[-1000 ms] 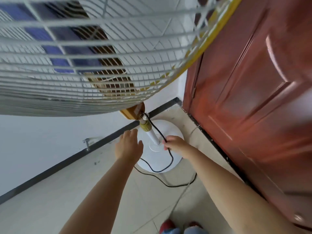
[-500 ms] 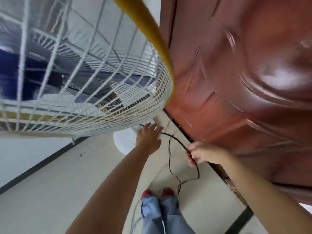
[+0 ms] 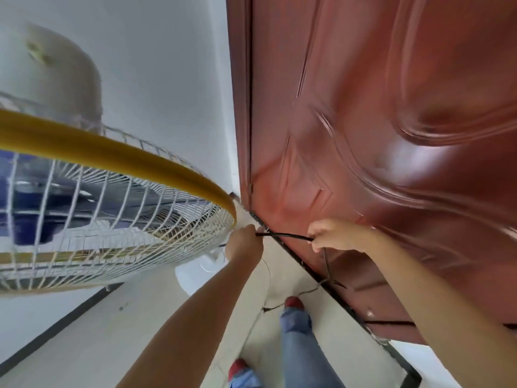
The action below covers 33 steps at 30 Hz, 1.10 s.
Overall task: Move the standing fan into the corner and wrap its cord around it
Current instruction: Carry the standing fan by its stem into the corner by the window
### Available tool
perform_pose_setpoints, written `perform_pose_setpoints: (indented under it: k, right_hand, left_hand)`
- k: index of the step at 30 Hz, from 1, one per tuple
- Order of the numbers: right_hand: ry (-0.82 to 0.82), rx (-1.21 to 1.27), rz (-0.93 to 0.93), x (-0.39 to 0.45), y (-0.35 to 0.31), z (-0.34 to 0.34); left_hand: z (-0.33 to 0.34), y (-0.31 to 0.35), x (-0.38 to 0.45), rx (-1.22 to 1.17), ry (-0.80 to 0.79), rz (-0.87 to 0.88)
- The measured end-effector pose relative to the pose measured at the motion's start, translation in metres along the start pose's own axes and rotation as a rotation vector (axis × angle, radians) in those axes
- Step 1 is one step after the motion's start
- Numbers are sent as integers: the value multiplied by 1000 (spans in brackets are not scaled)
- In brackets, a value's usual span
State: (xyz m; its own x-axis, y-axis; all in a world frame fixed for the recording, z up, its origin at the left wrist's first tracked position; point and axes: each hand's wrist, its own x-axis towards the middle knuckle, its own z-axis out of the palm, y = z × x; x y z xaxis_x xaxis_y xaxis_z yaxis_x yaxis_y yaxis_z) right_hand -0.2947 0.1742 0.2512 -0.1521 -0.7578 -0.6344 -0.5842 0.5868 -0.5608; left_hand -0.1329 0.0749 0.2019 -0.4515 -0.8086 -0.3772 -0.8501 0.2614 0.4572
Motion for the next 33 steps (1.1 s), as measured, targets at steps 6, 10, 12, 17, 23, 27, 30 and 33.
perform_pose_setpoints:
  k: [6, 10, 12, 17, 23, 27, 30, 33]
  right_hand:
    - [106, 113, -251, 63, -9, -41]
    - [124, 532, -250, 99, -29, -62]
    - [57, 732, -184, 119, -41, -75]
    - [-227, 793, -126, 160, -82, -93]
    - [-464, 722, -186, 179, -150, -79]
    - [-604, 686, -238, 180, -194, -56]
    - [-616, 609, -229, 180, -219, -33]
    - [-608, 580, -221, 181, -240, -13]
  left_hand:
    - [-12, 29, 39, -343, 181, -440]
    - [-39, 40, 73, -602, 519, -654]
    - [-54, 43, 89, -722, 686, -773]
    - [-105, 33, 107, -995, 1111, -1021]
    - [-144, -1, 85, -1019, 1621, -855]
    - [-160, -30, 68, -1014, 1616, -823]
    - [-170, -56, 61, -1043, 1386, -920]
    - [-172, -87, 53, -1035, 1176, -815]
